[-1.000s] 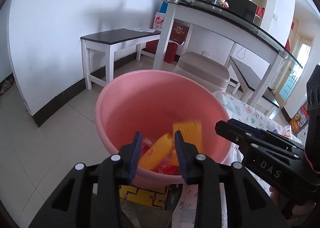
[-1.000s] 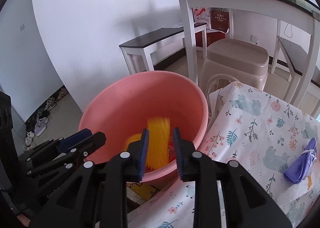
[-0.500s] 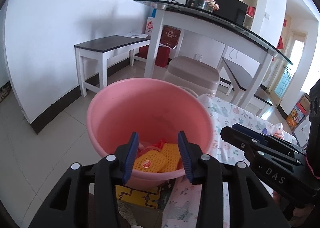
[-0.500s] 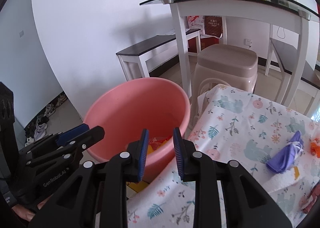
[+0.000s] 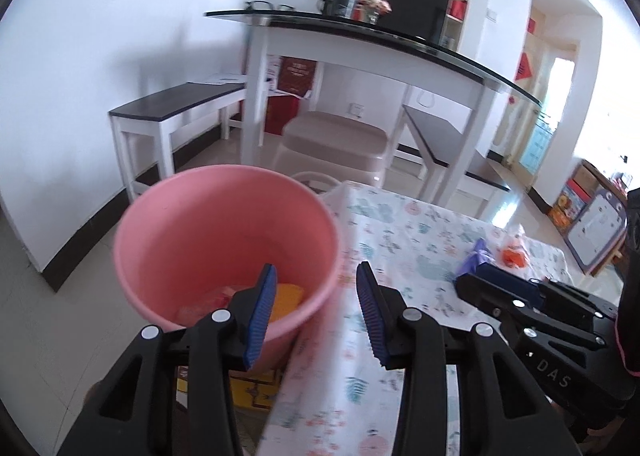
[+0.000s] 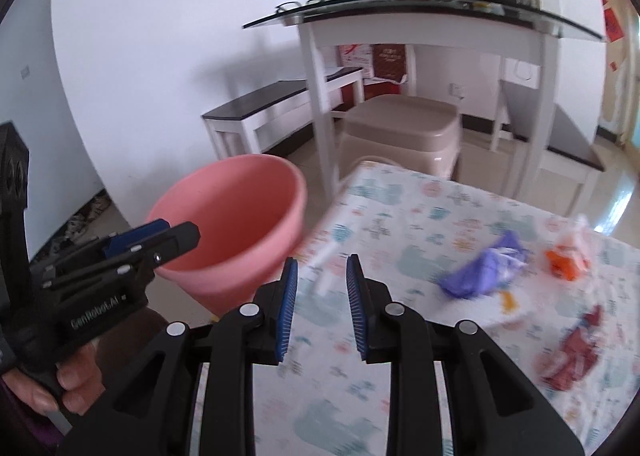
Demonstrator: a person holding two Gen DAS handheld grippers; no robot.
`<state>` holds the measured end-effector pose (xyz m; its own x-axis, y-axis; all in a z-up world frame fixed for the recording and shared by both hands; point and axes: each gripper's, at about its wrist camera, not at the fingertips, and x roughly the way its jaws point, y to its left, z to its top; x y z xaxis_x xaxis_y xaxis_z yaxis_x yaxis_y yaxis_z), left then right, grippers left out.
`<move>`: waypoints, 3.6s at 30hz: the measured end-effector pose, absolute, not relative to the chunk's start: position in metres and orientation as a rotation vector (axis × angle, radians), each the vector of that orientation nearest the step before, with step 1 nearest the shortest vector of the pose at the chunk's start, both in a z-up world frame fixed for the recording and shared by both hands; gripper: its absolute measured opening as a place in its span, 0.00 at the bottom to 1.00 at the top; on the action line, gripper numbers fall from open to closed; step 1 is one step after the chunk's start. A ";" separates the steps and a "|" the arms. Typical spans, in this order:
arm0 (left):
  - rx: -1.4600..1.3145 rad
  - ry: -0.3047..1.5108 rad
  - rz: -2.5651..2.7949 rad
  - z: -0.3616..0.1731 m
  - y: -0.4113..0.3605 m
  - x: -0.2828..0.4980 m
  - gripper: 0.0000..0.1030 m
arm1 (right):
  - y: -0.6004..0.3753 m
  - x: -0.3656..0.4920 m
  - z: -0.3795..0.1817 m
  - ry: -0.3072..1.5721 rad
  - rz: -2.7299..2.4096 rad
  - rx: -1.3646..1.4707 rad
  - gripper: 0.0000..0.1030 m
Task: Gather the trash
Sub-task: 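Move both grippers back over the remaining trash on the table, then grasp the white foam strip with the left gripper while the right gripper grasps the red wrapper, then carry the foam strip and red wrapper over the pink bucket and open both grippers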
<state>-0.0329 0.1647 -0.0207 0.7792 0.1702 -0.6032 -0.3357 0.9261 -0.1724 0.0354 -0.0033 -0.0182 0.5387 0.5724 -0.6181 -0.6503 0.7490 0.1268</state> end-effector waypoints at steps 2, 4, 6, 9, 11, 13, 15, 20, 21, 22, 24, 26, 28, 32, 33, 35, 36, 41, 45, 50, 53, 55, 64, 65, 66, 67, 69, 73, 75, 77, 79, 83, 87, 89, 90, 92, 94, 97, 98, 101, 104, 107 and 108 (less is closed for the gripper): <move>-0.253 0.628 0.251 -0.021 0.152 -0.028 0.39 | -0.021 0.034 -0.019 0.686 0.700 -0.120 0.25; -0.240 0.633 0.229 -0.021 0.141 -0.024 0.39 | -0.035 0.033 -0.021 0.691 0.676 -0.113 0.25; -0.229 0.640 0.210 -0.022 0.131 -0.019 0.39 | -0.050 0.032 -0.024 0.702 0.646 -0.104 0.25; -0.203 0.656 0.181 -0.025 0.118 -0.014 0.39 | -0.078 0.032 -0.029 0.711 0.596 -0.080 0.25; -0.188 0.669 0.164 -0.027 0.109 -0.011 0.39 | -0.094 0.033 -0.032 0.716 0.559 -0.072 0.25; -0.185 0.689 0.136 -0.031 0.102 -0.006 0.39 | -0.108 0.037 -0.036 0.726 0.527 -0.055 0.25; -0.175 0.706 0.117 -0.035 0.095 -0.003 0.39 | -0.124 0.042 -0.039 0.738 0.491 -0.028 0.25; -0.167 0.749 0.057 -0.045 0.077 0.007 0.39 | -0.156 0.052 -0.048 0.762 0.425 0.043 0.25; -0.166 0.752 0.045 -0.046 0.075 0.008 0.39 | -0.160 0.053 -0.050 0.764 0.418 0.049 0.25; -0.159 0.760 0.022 -0.047 0.070 0.011 0.39 | -0.166 0.055 -0.052 0.768 0.407 0.058 0.25; -0.142 0.770 -0.002 -0.049 0.061 0.015 0.39 | -0.173 0.058 -0.056 0.779 0.395 0.072 0.25; -0.116 0.785 -0.035 -0.051 0.052 0.022 0.39 | -0.179 0.060 -0.060 0.792 0.386 0.086 0.25; -0.091 0.802 -0.072 -0.055 0.043 0.030 0.39 | -0.186 0.061 -0.064 0.802 0.379 0.096 0.25; -0.036 0.837 -0.143 -0.064 0.029 0.051 0.39 | -0.196 0.063 -0.068 0.819 0.376 0.125 0.25; -0.024 0.843 -0.153 -0.066 0.027 0.056 0.39 | -0.198 0.063 -0.068 0.818 0.372 0.128 0.25; 0.006 0.863 -0.171 -0.071 0.024 0.070 0.39 | -0.202 0.065 -0.068 0.824 0.365 0.128 0.25; 0.010 0.867 -0.178 -0.072 0.023 0.073 0.39 | -0.203 0.065 -0.067 0.825 0.365 0.130 0.25; 0.051 0.904 -0.213 -0.083 0.017 0.097 0.39 | -0.208 0.070 -0.066 0.829 0.357 0.137 0.25; 0.060 0.926 -0.210 -0.093 0.016 0.109 0.39 | -0.210 0.074 -0.070 0.853 0.358 0.152 0.25; 0.035 0.929 -0.238 -0.098 0.017 0.111 0.29 | -0.212 0.086 -0.076 0.888 0.361 0.197 0.25; 0.027 0.918 -0.255 -0.097 0.015 0.105 0.23 | -0.216 0.093 -0.078 0.901 0.360 0.239 0.25; 0.025 0.906 -0.267 -0.094 0.013 0.100 0.23 | -0.219 0.099 -0.080 0.914 0.357 0.271 0.32; -0.015 0.856 -0.287 -0.079 0.007 0.068 0.20 | -0.216 0.116 -0.093 0.961 0.336 0.321 0.36; -0.017 0.852 -0.284 -0.078 0.007 0.064 0.20 | -0.216 0.118 -0.094 0.964 0.334 0.325 0.36; -0.019 0.849 -0.281 -0.077 0.007 0.061 0.20 | -0.214 0.119 -0.095 0.967 0.334 0.329 0.36; -0.023 0.844 -0.276 -0.075 0.007 0.058 0.20 | -0.213 0.120 -0.095 0.966 0.334 0.333 0.36; -0.031 0.839 -0.270 -0.073 0.008 0.053 0.20 | -0.211 0.122 -0.096 0.965 0.333 0.332 0.36; -0.044 0.833 -0.248 -0.069 0.011 0.046 0.20 | -0.207 0.119 -0.096 0.957 0.352 0.321 0.36; -0.043 0.831 -0.235 -0.068 0.011 0.044 0.20 | -0.206 0.117 -0.095 0.951 0.360 0.310 0.35; -0.044 0.826 -0.225 -0.066 0.012 0.041 0.20 | -0.205 0.112 -0.092 0.938 0.362 0.289 0.26; -0.047 0.821 -0.214 -0.064 0.012 0.038 0.20 | -0.205 0.107 -0.088 0.923 0.360 0.279 0.22; -0.049 0.802 -0.194 -0.058 0.013 0.034 0.20 | -0.205 0.096 -0.080 0.887 0.357 0.242 0.13; -0.044 0.776 -0.172 -0.050 0.015 0.028 0.20 | -0.205 0.083 -0.068 0.835 0.354 0.206 0.13; -0.045 0.766 -0.163 -0.046 0.015 0.026 0.20 | -0.204 0.075 -0.059 0.802 0.354 0.183 0.13; -0.047 0.763 -0.162 -0.045 0.015 0.024 0.20 | -0.203 0.073 -0.057 0.793 0.355 0.178 0.13; -0.051 0.751 -0.158 -0.041 0.016 0.021 0.20 | -0.201 0.067 -0.049 0.768 0.362 0.164 0.13; -0.053 0.738 -0.154 -0.037 0.016 0.017 0.20 | -0.198 0.062 -0.043 0.745 0.368 0.150 0.13; -0.053 0.716 -0.144 -0.031 0.017 0.010 0.20 | -0.191 0.054 -0.037 0.716 0.374 0.123 0.13; -0.053 0.711 -0.142 -0.030 0.018 0.009 0.20 | -0.189 0.052 -0.034 0.707 0.378 0.115 0.13; -0.061 0.694 -0.135 -0.024 0.021 0.004 0.20 | -0.182 0.047 -0.030 0.694 0.388 0.101 0.13; -0.071 0.678 -0.124 -0.019 0.024 -0.001 0.20 | -0.176 0.044 -0.026 0.679 0.397 0.090 0.13; -0.079 0.665 -0.108 -0.015 0.029 -0.005 0.20 | -0.168 0.041 -0.021 0.663 0.410 0.079 0.13; -0.081 0.660 -0.102 -0.014 0.031 -0.006 0.20 | -0.166 0.040 -0.020 0.660 0.412 0.076 0.13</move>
